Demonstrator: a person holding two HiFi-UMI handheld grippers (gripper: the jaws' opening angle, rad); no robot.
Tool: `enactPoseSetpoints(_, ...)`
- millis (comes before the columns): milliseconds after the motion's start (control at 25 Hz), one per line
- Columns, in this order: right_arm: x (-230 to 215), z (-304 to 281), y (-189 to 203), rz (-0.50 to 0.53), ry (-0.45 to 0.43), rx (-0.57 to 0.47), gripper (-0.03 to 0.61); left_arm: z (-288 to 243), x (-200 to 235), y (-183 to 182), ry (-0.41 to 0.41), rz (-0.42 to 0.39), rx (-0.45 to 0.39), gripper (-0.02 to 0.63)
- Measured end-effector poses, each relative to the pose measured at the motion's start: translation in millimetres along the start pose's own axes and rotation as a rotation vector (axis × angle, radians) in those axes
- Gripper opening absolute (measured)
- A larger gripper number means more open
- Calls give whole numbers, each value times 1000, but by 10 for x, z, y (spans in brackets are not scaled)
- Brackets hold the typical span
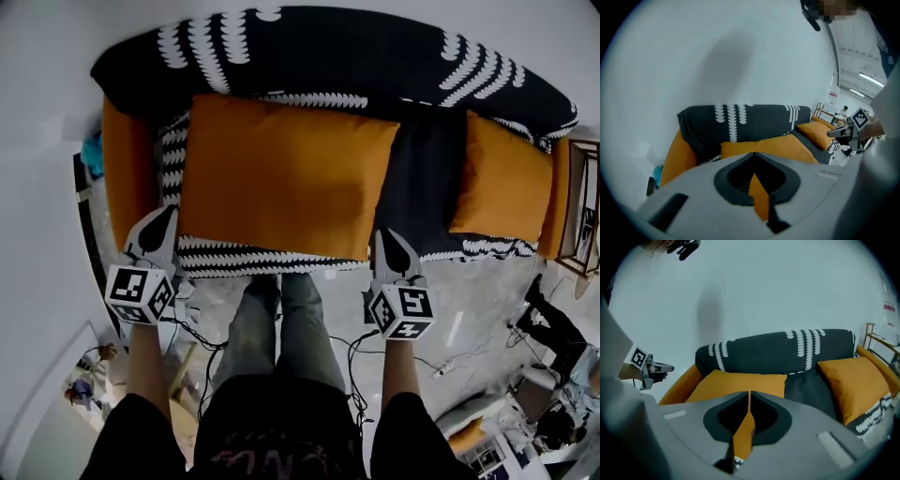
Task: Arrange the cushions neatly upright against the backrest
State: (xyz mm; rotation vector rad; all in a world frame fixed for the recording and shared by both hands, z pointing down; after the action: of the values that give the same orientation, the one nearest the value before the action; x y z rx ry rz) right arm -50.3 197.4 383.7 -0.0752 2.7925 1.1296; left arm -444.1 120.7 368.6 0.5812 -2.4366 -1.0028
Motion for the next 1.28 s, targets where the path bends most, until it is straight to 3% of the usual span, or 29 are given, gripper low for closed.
enactPoseSetpoints(160, -128, -327, 129, -23, -13, 55, 31, -311, 114, 76, -13, -49, 82, 2)
enactPoseSetpoints(280, -212, -565, 235, -28, -31, 92, 53, -525, 208, 182, 5, -19, 114, 24)
enactPoseSetpoints(480, -390, -884, 418, -35, -51, 167, 140, -818, 335, 392, 39, 28, 182, 107)
enactPoseSetpoints(640, -526, -1183, 523, -69, -77, 215, 256, -1143, 447, 484, 58, 99, 199, 181)
enactPoseSetpoints(840, -403, -1310, 660, -133, -40, 228, 334, -1180, 781, 676, 57, 134, 217, 269)
enactPoseSetpoints(1120, -620, -1436, 827, -165, -25, 266, 376, -1392, 862, 833, 55, 163, 253, 360)
enactPoseSetpoints(1280, -706, -1580, 846, -175, -37, 300, 388, -1620, 901, 813, 71, 140, 297, 400)
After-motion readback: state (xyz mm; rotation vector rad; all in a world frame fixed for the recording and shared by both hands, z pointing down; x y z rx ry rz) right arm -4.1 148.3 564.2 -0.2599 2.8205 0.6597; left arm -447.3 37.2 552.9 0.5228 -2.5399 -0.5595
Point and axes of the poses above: the fingertips, and each gripper's own axes: z backward along the fingers, x to its left, y out of its underside, the point moved 5 cm from there along z, backward along the fingers, and after that the axes turned 6 degrees about y, right-handed, at the moved point
